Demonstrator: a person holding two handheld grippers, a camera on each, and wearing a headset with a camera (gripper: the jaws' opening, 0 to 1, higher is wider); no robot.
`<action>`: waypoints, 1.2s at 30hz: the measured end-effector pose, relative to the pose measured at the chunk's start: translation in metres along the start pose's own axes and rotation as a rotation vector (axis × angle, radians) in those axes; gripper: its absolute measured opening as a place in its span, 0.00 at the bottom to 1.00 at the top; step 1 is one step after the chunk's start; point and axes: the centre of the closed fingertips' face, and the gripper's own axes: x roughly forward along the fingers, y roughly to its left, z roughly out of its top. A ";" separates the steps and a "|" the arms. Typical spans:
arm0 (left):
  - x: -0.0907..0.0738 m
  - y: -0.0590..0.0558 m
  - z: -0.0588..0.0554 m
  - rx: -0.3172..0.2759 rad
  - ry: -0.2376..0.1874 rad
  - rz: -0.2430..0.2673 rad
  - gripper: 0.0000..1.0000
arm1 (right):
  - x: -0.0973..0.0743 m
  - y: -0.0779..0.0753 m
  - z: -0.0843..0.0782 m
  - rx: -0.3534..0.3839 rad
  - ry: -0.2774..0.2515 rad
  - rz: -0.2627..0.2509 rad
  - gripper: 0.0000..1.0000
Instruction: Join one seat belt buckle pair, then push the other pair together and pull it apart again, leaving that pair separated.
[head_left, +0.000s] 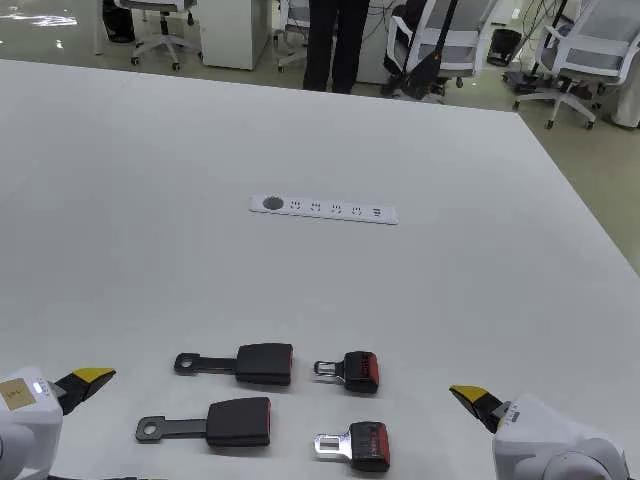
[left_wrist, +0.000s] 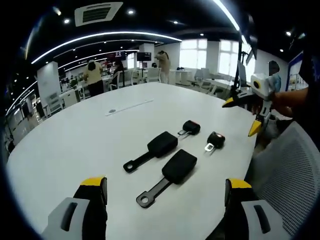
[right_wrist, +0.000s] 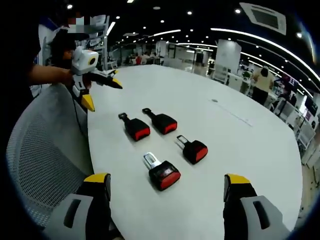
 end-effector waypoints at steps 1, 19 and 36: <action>0.000 0.000 0.000 0.000 0.000 0.000 1.00 | 0.000 0.000 0.000 -0.001 0.001 0.000 0.95; 0.000 0.000 0.000 -0.001 -0.006 -0.006 1.00 | 0.002 0.002 -0.001 -0.005 0.002 0.007 0.95; 0.000 -0.001 -0.002 0.000 0.002 -0.010 1.00 | 0.003 0.002 -0.003 -0.007 0.008 0.010 0.95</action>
